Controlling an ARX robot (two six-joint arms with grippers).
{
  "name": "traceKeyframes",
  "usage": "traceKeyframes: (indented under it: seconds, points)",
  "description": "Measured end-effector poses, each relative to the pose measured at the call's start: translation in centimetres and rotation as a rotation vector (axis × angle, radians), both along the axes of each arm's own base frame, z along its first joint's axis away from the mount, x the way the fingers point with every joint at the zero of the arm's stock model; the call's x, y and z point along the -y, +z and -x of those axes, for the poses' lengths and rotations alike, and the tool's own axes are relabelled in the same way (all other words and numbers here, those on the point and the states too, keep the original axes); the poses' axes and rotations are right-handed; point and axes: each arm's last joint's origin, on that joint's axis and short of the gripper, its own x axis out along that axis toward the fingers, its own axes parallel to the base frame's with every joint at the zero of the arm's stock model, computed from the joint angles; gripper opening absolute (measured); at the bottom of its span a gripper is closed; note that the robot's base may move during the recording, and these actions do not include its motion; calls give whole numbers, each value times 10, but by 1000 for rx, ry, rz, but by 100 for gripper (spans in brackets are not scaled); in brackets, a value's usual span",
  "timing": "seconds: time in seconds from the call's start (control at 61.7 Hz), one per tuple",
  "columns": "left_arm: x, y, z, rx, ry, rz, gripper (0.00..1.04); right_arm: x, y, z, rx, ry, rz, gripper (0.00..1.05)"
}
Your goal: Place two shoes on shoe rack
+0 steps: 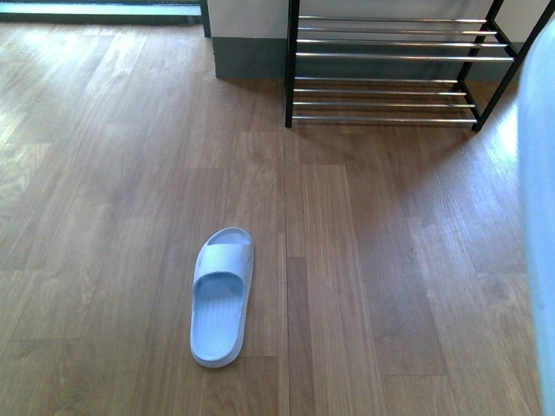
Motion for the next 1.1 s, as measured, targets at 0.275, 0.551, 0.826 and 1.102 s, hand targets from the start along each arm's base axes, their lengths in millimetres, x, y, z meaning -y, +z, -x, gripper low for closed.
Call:
traceKeyframes:
  seconds: [0.275, 0.551, 0.826, 1.102]
  points:
    - [0, 0, 0, 0, 0, 0, 95, 0, 2, 2, 13, -1, 0, 1]
    - [0, 0, 0, 0, 2, 0, 95, -1, 1, 2, 12, 6, -2, 1]
    - [0, 0, 0, 0, -2, 0, 95, 0, 1, 2, 12, -3, 2, 1]
    - [0, 0, 0, 0, -1, 0, 95, 0, 1, 2, 12, -4, 1, 1]
